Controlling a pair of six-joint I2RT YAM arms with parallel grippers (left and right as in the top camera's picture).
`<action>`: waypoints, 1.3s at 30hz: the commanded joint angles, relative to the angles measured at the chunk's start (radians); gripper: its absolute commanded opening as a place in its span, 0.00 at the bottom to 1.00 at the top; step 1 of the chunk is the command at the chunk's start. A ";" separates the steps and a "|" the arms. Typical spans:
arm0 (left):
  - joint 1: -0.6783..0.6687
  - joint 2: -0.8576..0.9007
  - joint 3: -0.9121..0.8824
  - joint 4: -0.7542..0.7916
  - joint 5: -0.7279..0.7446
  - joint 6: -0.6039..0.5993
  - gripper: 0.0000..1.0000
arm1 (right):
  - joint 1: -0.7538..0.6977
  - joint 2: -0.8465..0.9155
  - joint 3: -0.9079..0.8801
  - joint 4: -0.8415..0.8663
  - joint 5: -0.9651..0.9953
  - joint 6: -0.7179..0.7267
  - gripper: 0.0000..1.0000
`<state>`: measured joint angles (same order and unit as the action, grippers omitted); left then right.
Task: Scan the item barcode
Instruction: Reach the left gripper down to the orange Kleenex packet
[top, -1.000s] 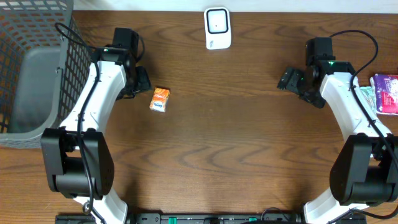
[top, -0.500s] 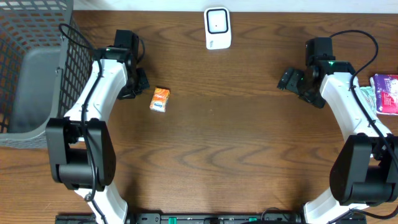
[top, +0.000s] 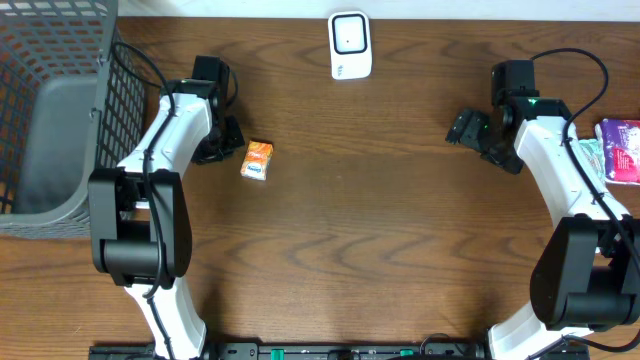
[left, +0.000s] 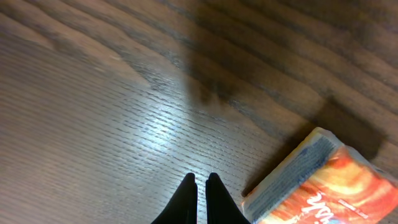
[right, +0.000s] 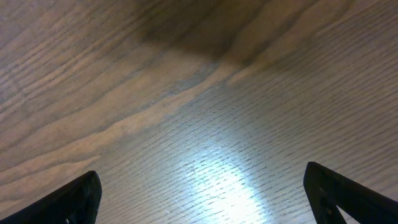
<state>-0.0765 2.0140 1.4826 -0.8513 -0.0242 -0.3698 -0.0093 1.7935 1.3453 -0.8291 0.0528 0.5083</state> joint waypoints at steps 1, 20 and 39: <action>-0.002 0.018 0.006 0.005 0.045 -0.009 0.08 | -0.004 0.010 0.014 -0.001 0.009 0.011 0.99; -0.002 0.019 -0.039 0.058 0.070 -0.009 0.08 | -0.003 0.010 0.014 -0.001 0.009 0.011 0.99; -0.055 0.022 -0.072 0.100 0.140 -0.009 0.08 | -0.003 0.010 0.014 -0.001 0.009 0.011 0.99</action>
<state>-0.1169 2.0224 1.4185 -0.7559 0.1066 -0.3702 -0.0093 1.7935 1.3453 -0.8291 0.0528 0.5083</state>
